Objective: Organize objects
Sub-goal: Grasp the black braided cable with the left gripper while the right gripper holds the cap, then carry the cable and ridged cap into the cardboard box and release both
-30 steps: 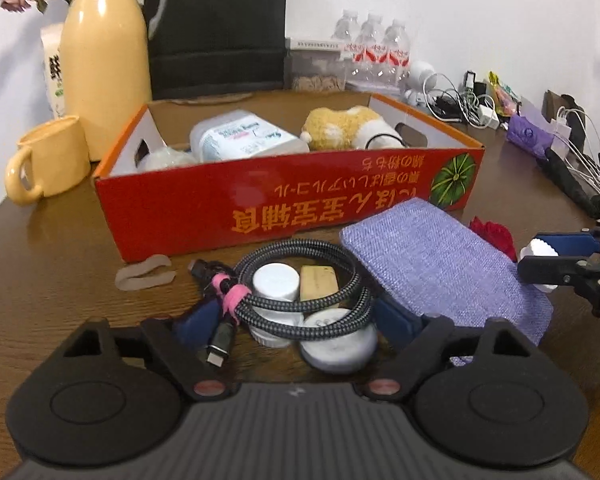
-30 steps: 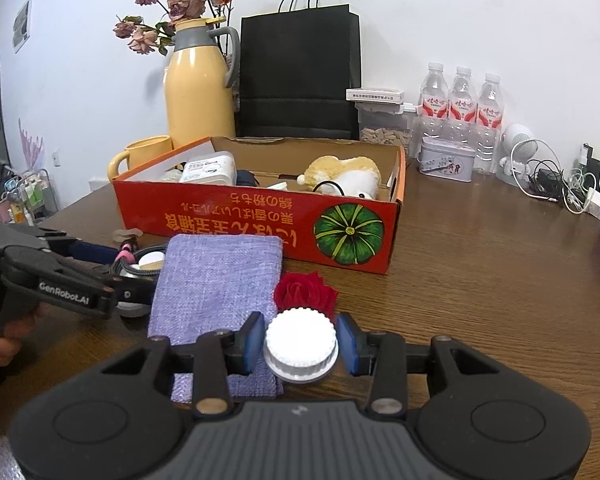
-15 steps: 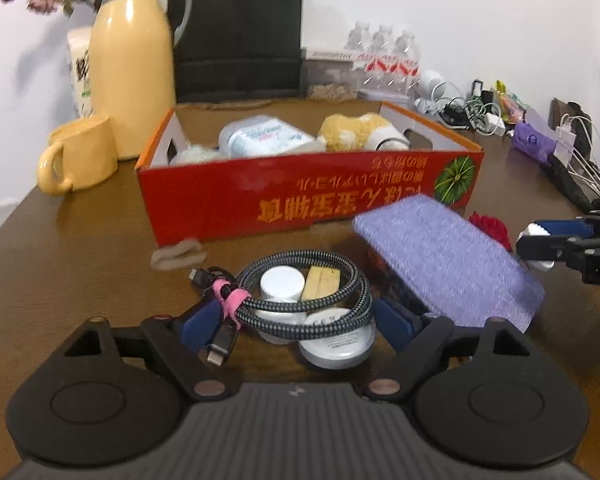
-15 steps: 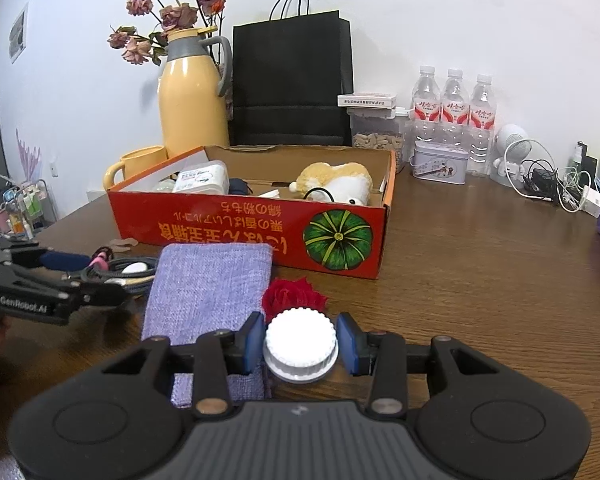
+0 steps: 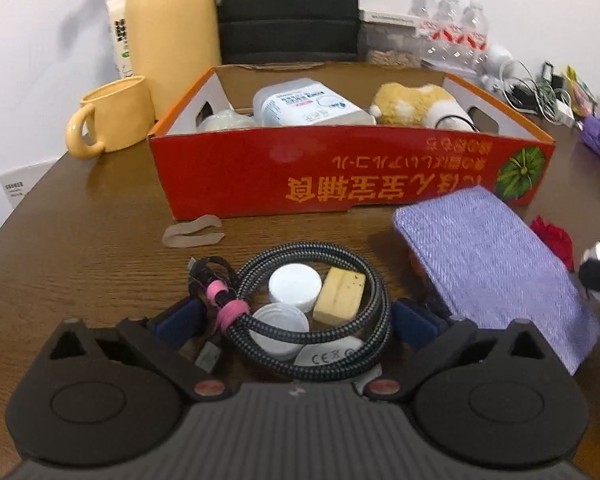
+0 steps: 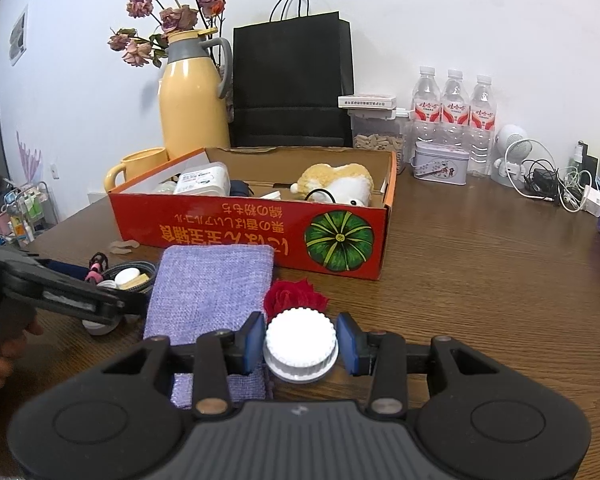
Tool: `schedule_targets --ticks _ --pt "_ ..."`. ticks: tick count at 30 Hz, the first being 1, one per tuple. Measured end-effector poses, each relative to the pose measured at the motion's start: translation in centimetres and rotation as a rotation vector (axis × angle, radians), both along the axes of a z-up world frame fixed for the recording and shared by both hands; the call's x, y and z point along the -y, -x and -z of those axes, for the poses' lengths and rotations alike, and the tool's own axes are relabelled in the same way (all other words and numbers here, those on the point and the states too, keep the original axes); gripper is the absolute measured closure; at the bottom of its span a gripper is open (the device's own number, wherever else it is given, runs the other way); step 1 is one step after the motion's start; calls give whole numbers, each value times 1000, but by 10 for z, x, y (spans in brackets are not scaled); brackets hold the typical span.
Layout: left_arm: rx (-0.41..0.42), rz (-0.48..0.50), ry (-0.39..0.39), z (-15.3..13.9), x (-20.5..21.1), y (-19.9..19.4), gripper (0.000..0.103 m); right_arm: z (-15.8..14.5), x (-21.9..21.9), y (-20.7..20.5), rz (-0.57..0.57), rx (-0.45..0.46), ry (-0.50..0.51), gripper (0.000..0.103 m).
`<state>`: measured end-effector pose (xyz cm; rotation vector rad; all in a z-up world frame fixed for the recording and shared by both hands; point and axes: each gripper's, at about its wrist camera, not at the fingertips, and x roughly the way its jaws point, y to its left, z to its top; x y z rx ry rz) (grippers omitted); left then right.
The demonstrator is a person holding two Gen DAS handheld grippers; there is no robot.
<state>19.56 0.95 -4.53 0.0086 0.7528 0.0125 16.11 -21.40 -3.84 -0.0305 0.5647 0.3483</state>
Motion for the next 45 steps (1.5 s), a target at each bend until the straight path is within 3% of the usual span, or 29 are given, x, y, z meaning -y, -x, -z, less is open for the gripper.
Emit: schedule_targets --ticks 4,12,21,28,36,43,45 --pt "46 33 67 -7 -6 9 11 -1 1 0 -2 8 -6 65" --pt "189 60 54 -43 -5 25 11 -19 -5 -6 -24 71 -15 65" --pt "300 43 73 -90 -1 -21 11 -52 -33 -52 -37 172 -34 64" --pt "304 15 96 -97 5 -82 11 -63 -59 -114 -18 191 20 64" --pt "284 -16 93 -80 6 -140 11 -45 -63 -173 2 143 29 64" --pt "246 -33 58 -67 1 -160 10 -27 -60 -191 16 92 51 64" --pt "238 -49 52 -65 0 -161 5 -25 -62 -191 18 89 62 64"
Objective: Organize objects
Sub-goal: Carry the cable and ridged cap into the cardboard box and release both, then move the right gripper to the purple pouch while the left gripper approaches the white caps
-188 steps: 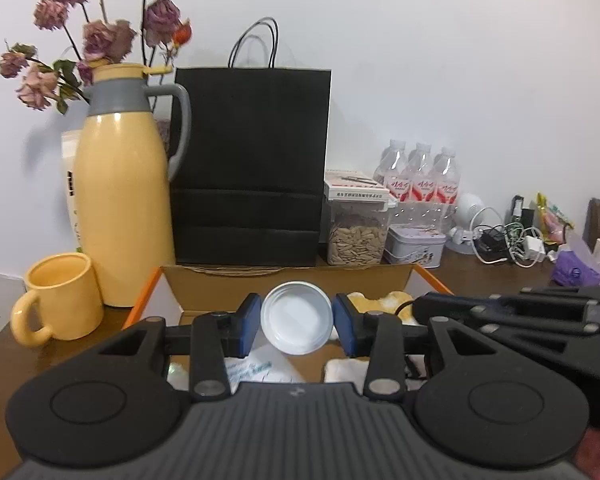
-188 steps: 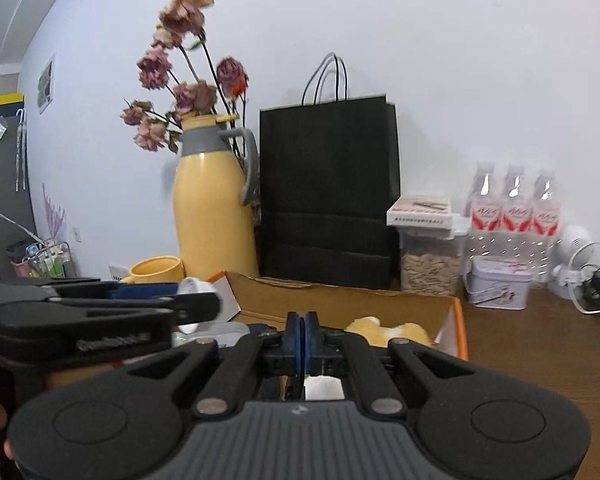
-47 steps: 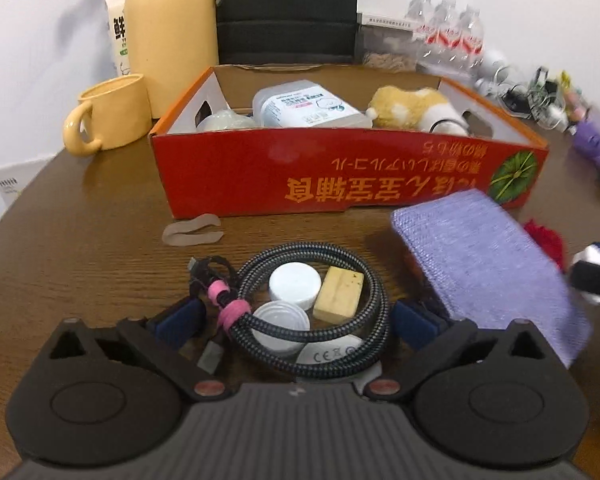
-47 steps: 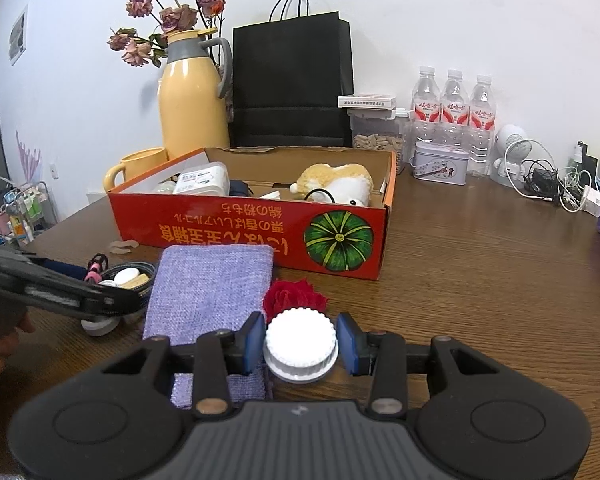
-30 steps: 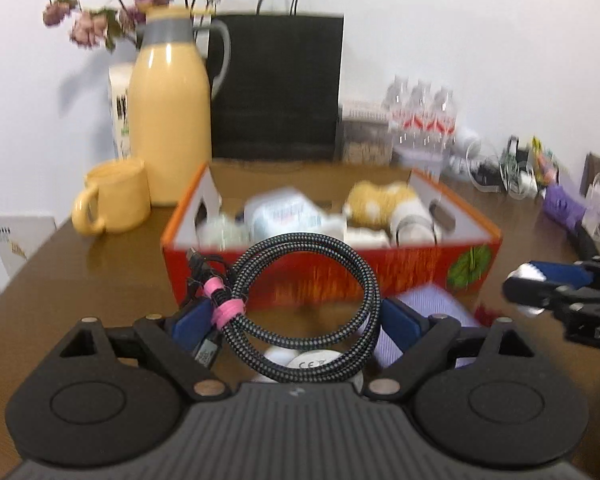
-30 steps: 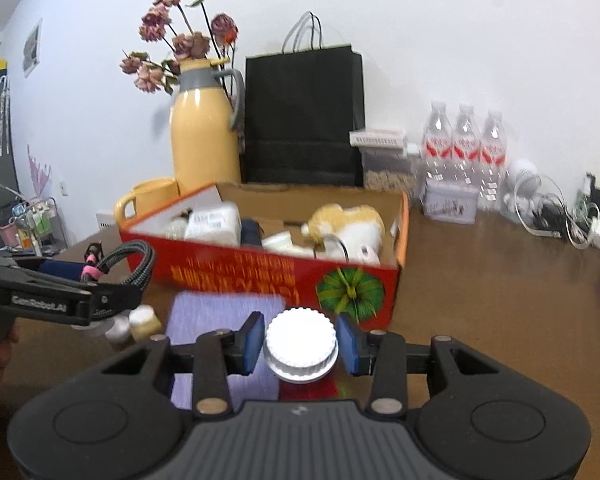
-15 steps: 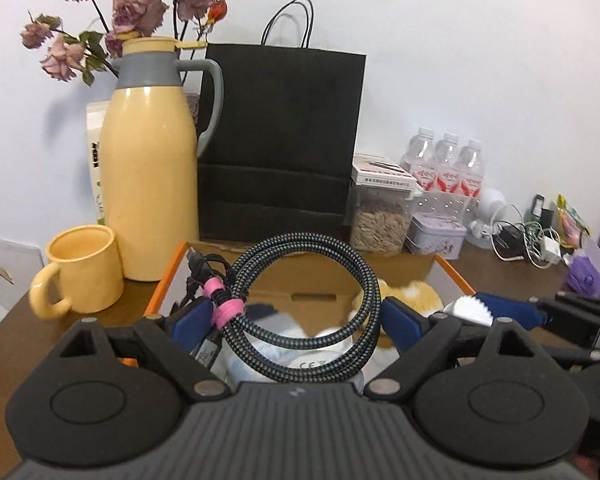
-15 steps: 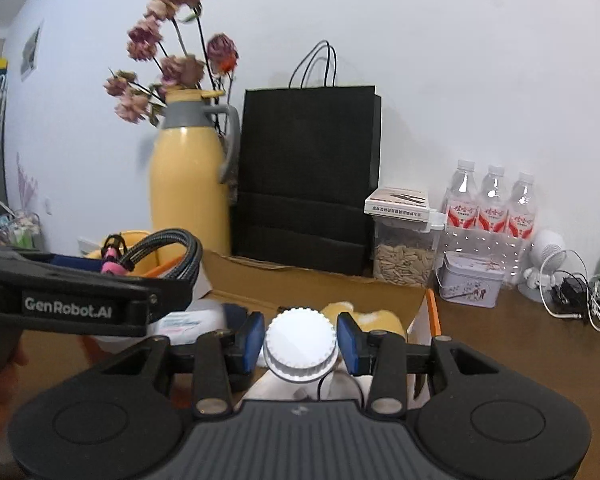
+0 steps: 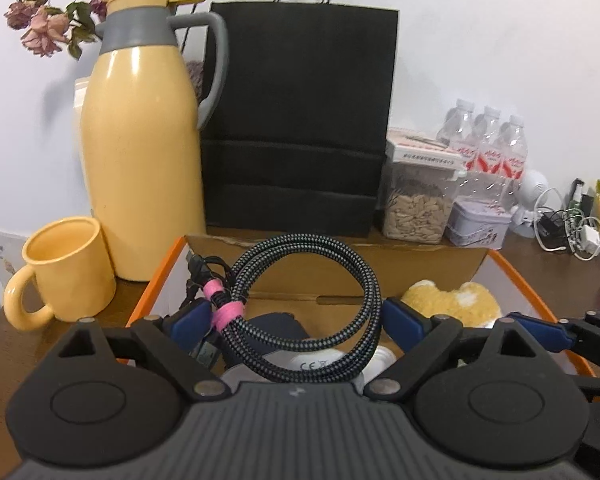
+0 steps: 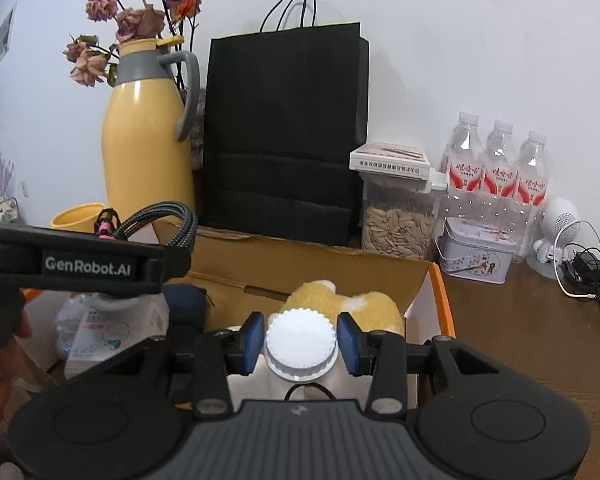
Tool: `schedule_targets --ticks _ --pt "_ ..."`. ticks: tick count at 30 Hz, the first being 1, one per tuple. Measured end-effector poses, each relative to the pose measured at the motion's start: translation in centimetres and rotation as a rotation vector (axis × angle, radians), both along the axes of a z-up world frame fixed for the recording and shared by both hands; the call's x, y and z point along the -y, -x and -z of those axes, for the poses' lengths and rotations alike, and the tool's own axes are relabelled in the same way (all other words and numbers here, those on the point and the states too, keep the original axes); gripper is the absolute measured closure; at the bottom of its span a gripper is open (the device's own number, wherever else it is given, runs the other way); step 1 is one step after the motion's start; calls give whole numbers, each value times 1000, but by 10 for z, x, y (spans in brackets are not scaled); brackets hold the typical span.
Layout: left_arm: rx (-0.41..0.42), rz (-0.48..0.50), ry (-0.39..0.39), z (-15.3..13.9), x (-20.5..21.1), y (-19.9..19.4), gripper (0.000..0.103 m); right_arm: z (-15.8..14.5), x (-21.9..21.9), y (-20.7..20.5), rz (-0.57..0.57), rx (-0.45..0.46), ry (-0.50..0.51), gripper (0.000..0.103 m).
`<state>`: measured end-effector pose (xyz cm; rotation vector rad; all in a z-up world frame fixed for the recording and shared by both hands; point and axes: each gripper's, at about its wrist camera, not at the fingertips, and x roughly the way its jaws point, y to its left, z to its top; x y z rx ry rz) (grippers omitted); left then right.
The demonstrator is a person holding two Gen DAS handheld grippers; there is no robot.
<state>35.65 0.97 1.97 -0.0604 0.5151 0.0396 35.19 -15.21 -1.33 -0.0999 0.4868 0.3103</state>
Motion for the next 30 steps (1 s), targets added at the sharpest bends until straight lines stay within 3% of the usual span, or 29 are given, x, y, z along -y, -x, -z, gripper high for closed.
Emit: schedule_targets --ticks 2,4,6,9,18,30 --pt "17 -12 -7 -1 -1 2 0 1 -1 1 5 -3 9 62" --pt "27 -25 -9 -2 -3 3 0 1 0 2 20 -7 14 44" --pt "25 -32 -5 -3 -4 3 0 1 1 2 31 -4 14 13" --pt "16 -37 0 -3 -6 2 0 1 2 0 42 -16 8 0" --pt "25 -32 9 -12 -8 15 0 -10 3 12 42 -2 9 0" --pt "74 -17 1 -29 -22 95 0 -24 0 87 4 58 26 0"
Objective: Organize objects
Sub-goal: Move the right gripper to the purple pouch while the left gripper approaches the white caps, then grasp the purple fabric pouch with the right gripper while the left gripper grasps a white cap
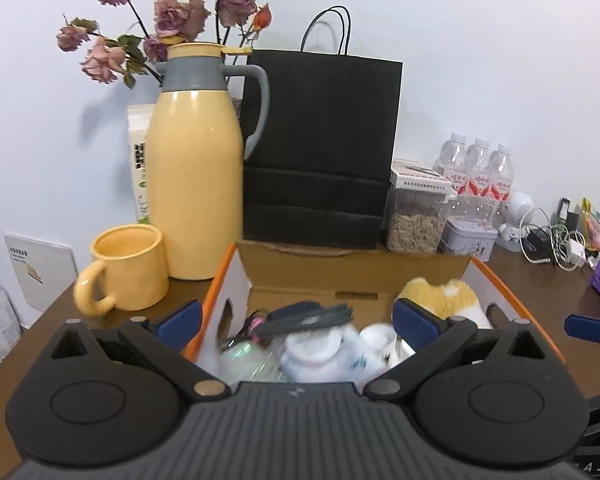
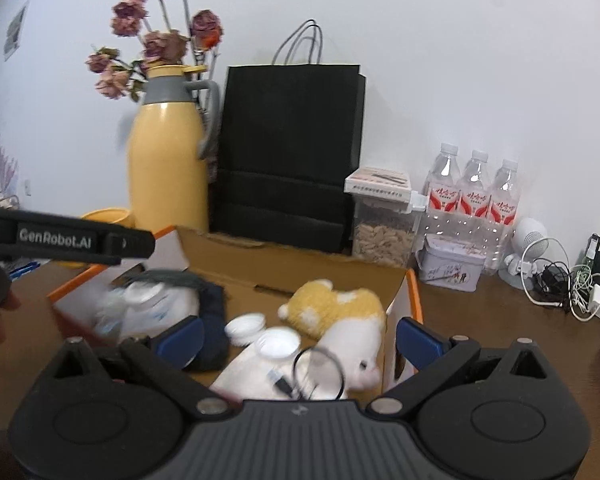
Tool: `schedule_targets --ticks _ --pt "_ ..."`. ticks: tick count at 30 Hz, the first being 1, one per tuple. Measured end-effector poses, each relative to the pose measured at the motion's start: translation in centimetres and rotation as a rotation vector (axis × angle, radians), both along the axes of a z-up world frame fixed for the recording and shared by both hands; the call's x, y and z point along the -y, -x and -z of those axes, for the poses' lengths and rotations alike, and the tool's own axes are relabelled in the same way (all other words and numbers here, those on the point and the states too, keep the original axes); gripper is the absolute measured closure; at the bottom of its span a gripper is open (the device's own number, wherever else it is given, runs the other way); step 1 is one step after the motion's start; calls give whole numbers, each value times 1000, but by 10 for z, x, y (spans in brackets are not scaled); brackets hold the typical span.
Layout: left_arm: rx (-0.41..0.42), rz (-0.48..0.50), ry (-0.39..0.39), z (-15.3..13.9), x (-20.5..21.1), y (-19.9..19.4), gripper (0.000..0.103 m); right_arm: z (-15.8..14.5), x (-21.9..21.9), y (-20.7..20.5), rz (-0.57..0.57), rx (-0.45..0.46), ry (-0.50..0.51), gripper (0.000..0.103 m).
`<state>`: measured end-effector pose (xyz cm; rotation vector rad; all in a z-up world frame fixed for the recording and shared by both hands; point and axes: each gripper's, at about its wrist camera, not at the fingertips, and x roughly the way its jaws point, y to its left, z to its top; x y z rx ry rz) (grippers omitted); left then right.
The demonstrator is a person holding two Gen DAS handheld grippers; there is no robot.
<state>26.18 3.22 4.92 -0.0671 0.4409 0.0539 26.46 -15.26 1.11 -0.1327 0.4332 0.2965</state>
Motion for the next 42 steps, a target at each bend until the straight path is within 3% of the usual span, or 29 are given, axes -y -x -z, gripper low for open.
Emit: schedule_targets --ticks 16,22,28,31,35,38,42 --pt "-111 -8 -9 35 -34 99 0 43 -14 99 -80 -101 48 0" --pt "-141 -2 4 45 -40 120 0 50 -25 100 -113 -117 63 0" --pt "-154 -5 12 50 -43 130 0 58 -31 87 -116 -125 83 9" --pt "-160 -6 18 51 -44 131 0 62 -32 86 -133 -139 88 15" --pt "-167 -6 23 53 -45 131 0 70 -34 85 -145 -166 99 38" --pt "-170 -3 25 55 -44 132 0 69 -32 84 -145 -170 79 43" --pt "-181 0 26 59 -43 131 0 68 -25 86 -127 -161 47 64"
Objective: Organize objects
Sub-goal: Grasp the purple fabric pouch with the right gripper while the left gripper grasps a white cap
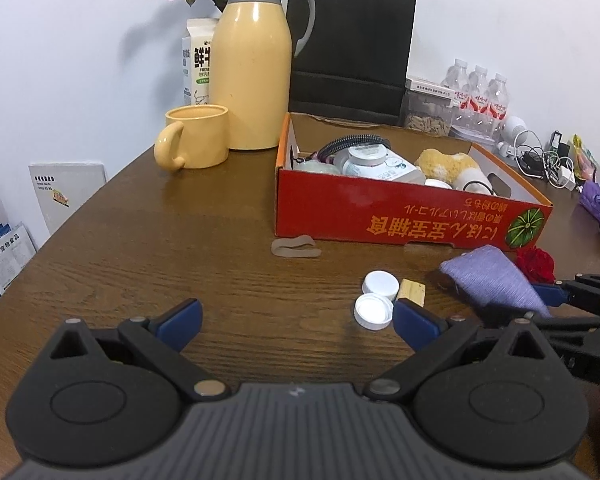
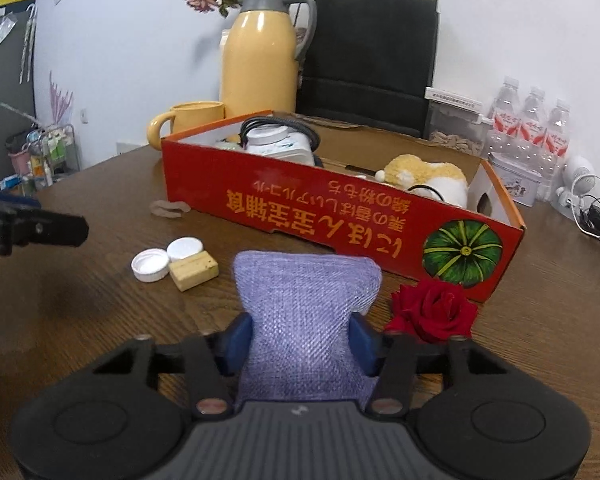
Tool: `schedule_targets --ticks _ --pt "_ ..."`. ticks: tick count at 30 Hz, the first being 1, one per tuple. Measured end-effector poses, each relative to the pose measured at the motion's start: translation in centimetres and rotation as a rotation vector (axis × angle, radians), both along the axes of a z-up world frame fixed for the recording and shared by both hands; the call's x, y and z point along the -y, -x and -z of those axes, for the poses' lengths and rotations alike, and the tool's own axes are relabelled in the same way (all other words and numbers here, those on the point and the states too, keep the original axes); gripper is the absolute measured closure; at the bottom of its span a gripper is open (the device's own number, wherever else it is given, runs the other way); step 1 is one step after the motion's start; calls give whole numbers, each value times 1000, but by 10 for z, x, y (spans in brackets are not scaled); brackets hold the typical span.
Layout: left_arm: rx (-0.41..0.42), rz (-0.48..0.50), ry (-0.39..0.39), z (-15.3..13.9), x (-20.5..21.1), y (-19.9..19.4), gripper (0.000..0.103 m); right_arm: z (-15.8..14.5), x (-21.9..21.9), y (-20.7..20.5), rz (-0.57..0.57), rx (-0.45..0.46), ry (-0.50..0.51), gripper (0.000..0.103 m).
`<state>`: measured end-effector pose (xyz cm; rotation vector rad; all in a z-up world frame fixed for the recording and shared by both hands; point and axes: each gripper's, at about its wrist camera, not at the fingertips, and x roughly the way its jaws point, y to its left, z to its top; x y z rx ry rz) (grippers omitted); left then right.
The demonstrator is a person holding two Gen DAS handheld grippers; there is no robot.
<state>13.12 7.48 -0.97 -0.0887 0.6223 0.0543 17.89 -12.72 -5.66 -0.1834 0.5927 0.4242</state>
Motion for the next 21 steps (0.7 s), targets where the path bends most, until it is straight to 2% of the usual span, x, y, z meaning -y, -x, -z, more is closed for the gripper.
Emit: schedule_targets --ticks 9,14,19,21 --pt "-32 24 -22 11 12 -11 0 -8 14 13 32 77 -64 89" --pt "-54 54 -53 19 25 -23 0 -12 16 23 48 140 -68 91" --pt "-67 61 -85 25 37 -33 1 -13 17 25 53 157 -68 91" --pt "-71 74 -90 27 40 -36 8 -13 17 26 52 161 -67 91"
